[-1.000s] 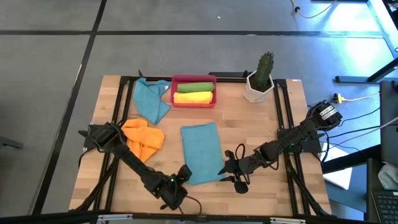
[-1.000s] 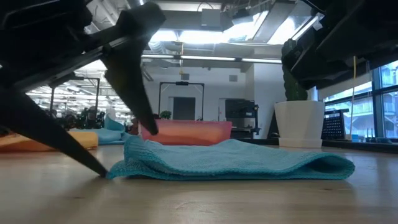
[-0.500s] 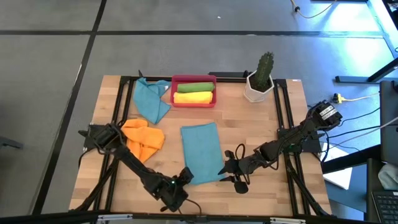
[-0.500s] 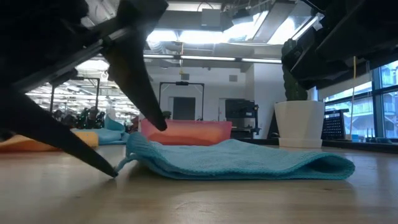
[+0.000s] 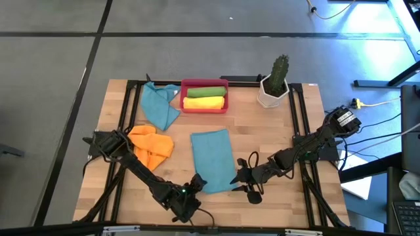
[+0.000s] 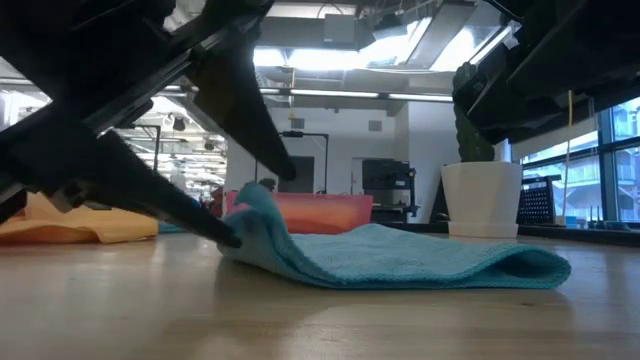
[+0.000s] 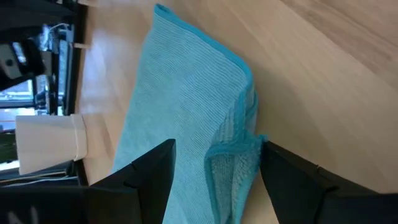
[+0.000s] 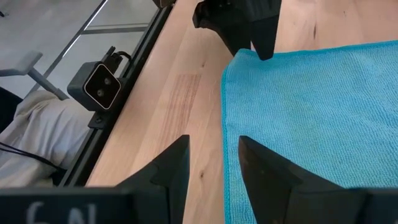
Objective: Roll microfiber towels into tight, uniform cylinder then place into a basket
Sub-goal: Roll the bottom blue towel
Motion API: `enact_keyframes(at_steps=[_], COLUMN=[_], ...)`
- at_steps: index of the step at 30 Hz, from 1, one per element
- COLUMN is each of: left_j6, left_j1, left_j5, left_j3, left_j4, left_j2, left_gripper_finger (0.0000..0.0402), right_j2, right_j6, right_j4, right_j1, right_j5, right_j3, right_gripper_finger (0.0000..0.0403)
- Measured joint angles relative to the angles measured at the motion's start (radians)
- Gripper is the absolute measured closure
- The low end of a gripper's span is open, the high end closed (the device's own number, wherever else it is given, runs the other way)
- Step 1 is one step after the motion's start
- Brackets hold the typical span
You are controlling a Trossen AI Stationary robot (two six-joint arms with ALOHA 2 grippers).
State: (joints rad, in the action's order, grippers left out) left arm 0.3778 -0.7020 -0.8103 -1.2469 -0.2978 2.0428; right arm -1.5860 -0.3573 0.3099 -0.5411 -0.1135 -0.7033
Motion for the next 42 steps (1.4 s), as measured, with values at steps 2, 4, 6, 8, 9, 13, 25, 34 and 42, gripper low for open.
enact_keyframes(at_steps=[2, 4, 6, 8, 9, 13, 25, 34, 42], left_j6=[0.009, 0.028, 0.046, 0.051, 0.051, 0.052, 0.074, 0.057, 0.052], left_j1=[0.002, 0.002, 0.002, 0.002, 0.003, 0.004, 0.004, 0.003, 0.003], left_j5=[-0.016, -0.024, -0.044, -0.048, -0.048, -0.048, -0.103, 0.015, 0.016], left_j3=[0.0, 0.0, 0.0, 0.0, 0.0, 0.0, 0.0, 0.0, 0.0], left_j4=[0.015, 0.021, 0.026, 0.026, 0.026, 0.026, 0.097, 0.043, 0.036], left_j2=[0.0, -0.001, -0.001, -0.002, -0.002, -0.002, -0.003, -0.003, -0.003], left_gripper_finger=[0.0179, 0.0179, 0.0179, 0.0179, 0.0179, 0.0179, 0.0179, 0.0179, 0.0186], right_j2=[0.0, 0.0, 0.0, 0.0, 0.0, 0.0, 0.0, 0.0, 0.0], right_j6=[0.0, 0.0, 0.0, 0.0, 0.0, 0.0, 0.0, 0.0, 0.012], right_j4=[0.0, 0.0, 0.0, 0.0, 0.0, 0.0, 0.0, 0.0, 0.0], right_j1=[0.0, 0.0, 0.0, 0.0, 0.0, 0.0, 0.0, 0.0, 0.0], right_j5=[0.0, 0.0, 0.0, 0.0, 0.0, 0.0, 0.0, 0.0, 0.0], right_j3=[0.0, 0.0, 0.0, 0.0, 0.0, 0.0, 0.0, 0.0, 0.0], right_gripper_finger=[0.0263, 0.0263, 0.0263, 0.0263, 0.0263, 0.0263, 0.0263, 0.0263, 0.0263])
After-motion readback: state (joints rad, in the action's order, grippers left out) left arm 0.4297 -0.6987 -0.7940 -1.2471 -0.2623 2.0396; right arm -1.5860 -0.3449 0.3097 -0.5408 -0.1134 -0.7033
